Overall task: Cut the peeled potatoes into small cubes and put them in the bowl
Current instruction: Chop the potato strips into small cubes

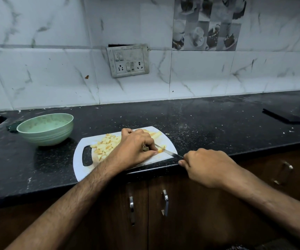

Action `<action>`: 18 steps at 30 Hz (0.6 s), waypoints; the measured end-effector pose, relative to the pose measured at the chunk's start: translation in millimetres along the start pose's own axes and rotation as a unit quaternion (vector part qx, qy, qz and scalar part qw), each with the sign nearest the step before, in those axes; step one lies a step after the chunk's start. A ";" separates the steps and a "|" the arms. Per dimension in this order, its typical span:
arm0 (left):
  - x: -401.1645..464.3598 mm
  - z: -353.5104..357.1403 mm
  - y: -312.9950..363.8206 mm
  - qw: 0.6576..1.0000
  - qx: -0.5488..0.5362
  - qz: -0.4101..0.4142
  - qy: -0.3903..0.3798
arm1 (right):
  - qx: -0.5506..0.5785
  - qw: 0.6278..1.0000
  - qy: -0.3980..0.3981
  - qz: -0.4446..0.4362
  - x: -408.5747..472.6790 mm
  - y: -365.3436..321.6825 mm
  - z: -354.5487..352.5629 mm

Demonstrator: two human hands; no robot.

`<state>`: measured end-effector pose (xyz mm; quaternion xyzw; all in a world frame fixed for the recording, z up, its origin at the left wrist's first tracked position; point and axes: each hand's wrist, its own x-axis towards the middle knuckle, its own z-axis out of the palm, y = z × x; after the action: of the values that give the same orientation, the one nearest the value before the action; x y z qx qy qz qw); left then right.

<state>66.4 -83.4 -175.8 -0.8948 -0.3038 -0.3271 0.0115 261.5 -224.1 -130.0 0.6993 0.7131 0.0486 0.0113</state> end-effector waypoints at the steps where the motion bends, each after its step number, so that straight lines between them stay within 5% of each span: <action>1: 0.0 -0.4 0.1 1.000 0.000 0.000 -0.002 | -0.002 1.000 0.008 -0.002 1.8 -4.3 4.5; 18: -2.3 -1.1 -2.1 1.000 -0.023 -0.014 0.004 | 0.031 0.999 -0.023 0.007 -1.7 -10.2 -1.4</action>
<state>63.3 -83.2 -176.7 -0.8892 -0.3083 -0.3379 -0.0128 251.2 -226.0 -129.6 0.7054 0.7087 0.0105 0.0060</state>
